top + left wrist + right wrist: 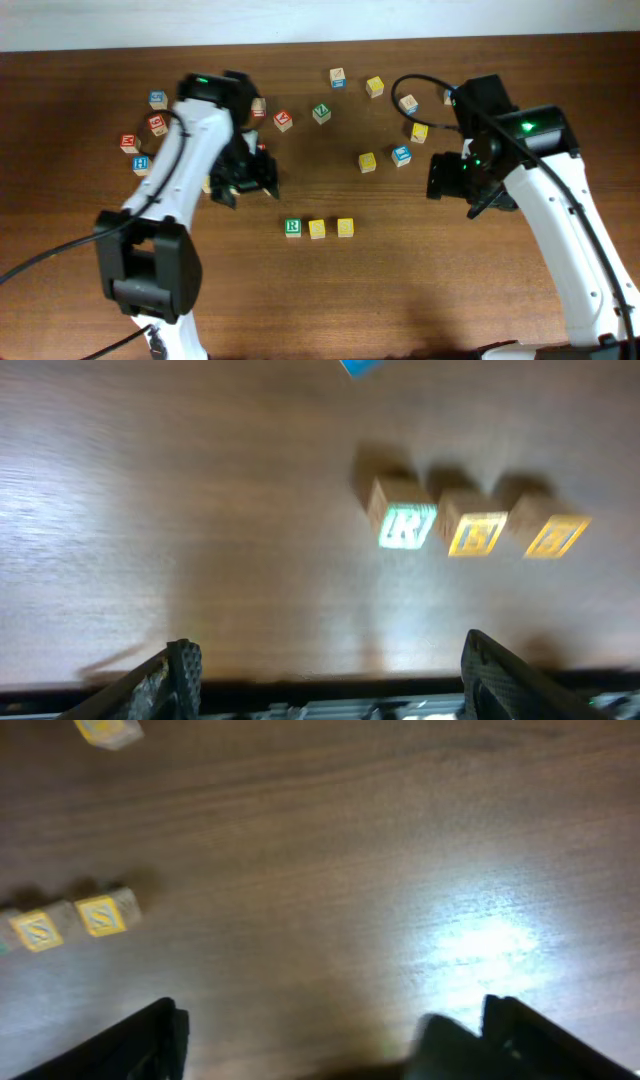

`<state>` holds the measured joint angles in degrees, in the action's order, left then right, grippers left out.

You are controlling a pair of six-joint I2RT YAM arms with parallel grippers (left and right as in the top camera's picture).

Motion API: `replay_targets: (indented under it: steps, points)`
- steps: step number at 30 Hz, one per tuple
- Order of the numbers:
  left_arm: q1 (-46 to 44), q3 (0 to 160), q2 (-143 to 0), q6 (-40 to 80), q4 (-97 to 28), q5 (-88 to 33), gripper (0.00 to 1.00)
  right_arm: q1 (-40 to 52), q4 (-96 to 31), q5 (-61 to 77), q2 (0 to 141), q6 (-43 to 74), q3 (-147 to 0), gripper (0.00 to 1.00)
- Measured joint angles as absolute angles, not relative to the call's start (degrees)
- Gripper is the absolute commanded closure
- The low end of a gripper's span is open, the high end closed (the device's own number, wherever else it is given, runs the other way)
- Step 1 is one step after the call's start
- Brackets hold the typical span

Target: Spell out RSS

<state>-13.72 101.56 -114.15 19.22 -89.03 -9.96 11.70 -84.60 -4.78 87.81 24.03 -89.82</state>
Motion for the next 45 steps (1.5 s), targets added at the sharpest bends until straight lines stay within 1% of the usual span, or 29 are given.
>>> replay_targets:
  steps: [1,2,3,4,7,8,9,10,11,12,13,14,15,16,17,18,19,22,24,26,29,31,34,40,42,45]
  points:
    - [-16.2,100.1,-114.1,18.8,-88.6,-8.8,0.26,11.7,-83.9,-4.6,87.9,24.1,-88.8,0.05]
    - [-18.1,98.4,-114.1,18.4,-88.0,-7.9,0.24,11.7,-83.7,-4.6,87.9,24.0,-88.6,0.01]
    - [-19.7,97.3,-114.1,18.1,-87.1,-7.2,0.22,11.7,-83.7,-4.4,87.9,24.0,-88.6,0.02]
    - [-20.5,97.1,-114.1,18.1,-87.1,-6.8,0.26,11.7,-83.2,-4.1,87.9,24.0,-88.6,0.02]
    - [-19.4,96.7,-113.5,19.1,-92.2,-6.2,0.26,11.7,-80.8,-3.8,87.9,24.0,-88.6,0.02]
    - [-18.2,96.5,-111.0,19.1,-92.4,-6.0,0.22,11.7,-80.8,-3.7,87.9,24.0,-88.6,0.02]
    - [-17.5,96.4,-107.3,19.1,-92.4,-5.7,0.21,11.7,-80.7,-3.7,87.9,24.0,-88.6,0.02]
    - [-17.4,96.2,-102.7,19.3,-92.4,-5.6,0.12,11.7,-80.7,-3.7,87.9,24.1,-88.6,0.02]
    - [-17.4,96.2,-96.3,19.3,-92.0,-5.5,0.01,11.7,-80.7,-3.7,87.9,24.1,-88.6,0.02]
    - [-17.5,95.2,-93.1,19.8,-90.3,-5.4,0.07,11.7,-80.7,-3.6,87.9,24.0,-88.6,0.02]
    - [-17.5,93.6,-91.2,20.4,-88.7,-5.3,0.23,11.7,-80.4,-2.8,87.9,24.0,-88.5,0.01]
    - [-17.5,91.0,-90.7,21.5,-85.9,-3.8,0.30,11.7,-79.9,-2.0,87.9,24.0,-88.5,0.06]
    - [-17.5,82.5,-91.1,23.5,-78.3,-2.2,0.53,11.7,-78.3,-0.4,87.9,24.0,-88.3,0.18]
    - [-17.5,77.9,-91.8,24.9,-74.0,-1.3,0.68,11.7,-76.7,0.6,87.9,23.8,-87.5,0.36]
    - [-17.5,74.0,-91.8,25.5,-68.6,-0.9,1.00,11.7,-75.3,1.4,87.8,24.1,-85.9,0.62]
    - [-17.5,69.7,-92.0,26.2,-65.1,-0.1,1.00,11.7,-73.1,2.1,87.8,24.2,-83.3,0.89]
    - [-17.5,68.3,-92.0,26.7,-63.4,0.4,1.00,11.7,-70.3,3.0,87.7,24.2,-81.0,0.95]
    - [-17.5,62.7,-91.8,26.9,-51.4,1.8,1.00,11.7,-59.9,9.8,88.4,24.3,-70.7,0.96]
    - [-17.5,58.9,-91.8,26.9,-44.8,1.7,1.00,11.9,-52.7,12.8,88.7,26.5,-63.9,0.96]
    - [-17.5,56.8,-91.8,26.9,-41.1,-0.3,1.00,14.2,-49.4,13.7,89.0,27.7,-61.6,0.96]
    - [-17.5,56.7,-91.9,26.9,-39.2,-1.3,1.00,20.3,-45.7,13.2,92.5,31.2,-61.6,0.96]
    - [-17.5,56.7,-93.6,26.9,-38.7,-2.2,1.00,22.2,-43.2,13.0,97.1,33.5,-61.5,0.96]
    - [-17.5,56.5,-97.3,26.9,-37.1,-4.6,1.00,22.2,-41.7,15.0,101.5,34.5,-61.5,0.95]
    - [-17.6,56.6,-102.3,26.9,-34.3,-10.0,1.00,25.2,-40.1,15.8,103.0,37.1,-61.5,0.94]
    - [-17.6,56.6,-102.4,26.9,-34.3,-10.9,1.00,25.3,-38.6,16.1,105.5,37.6,-61.5,0.96]
    - [-18.2,56.6,-102.6,26.9,-34.2,-11.9,1.00,25.9,-35.8,18.0,105.9,37.7,-61.6,0.96]
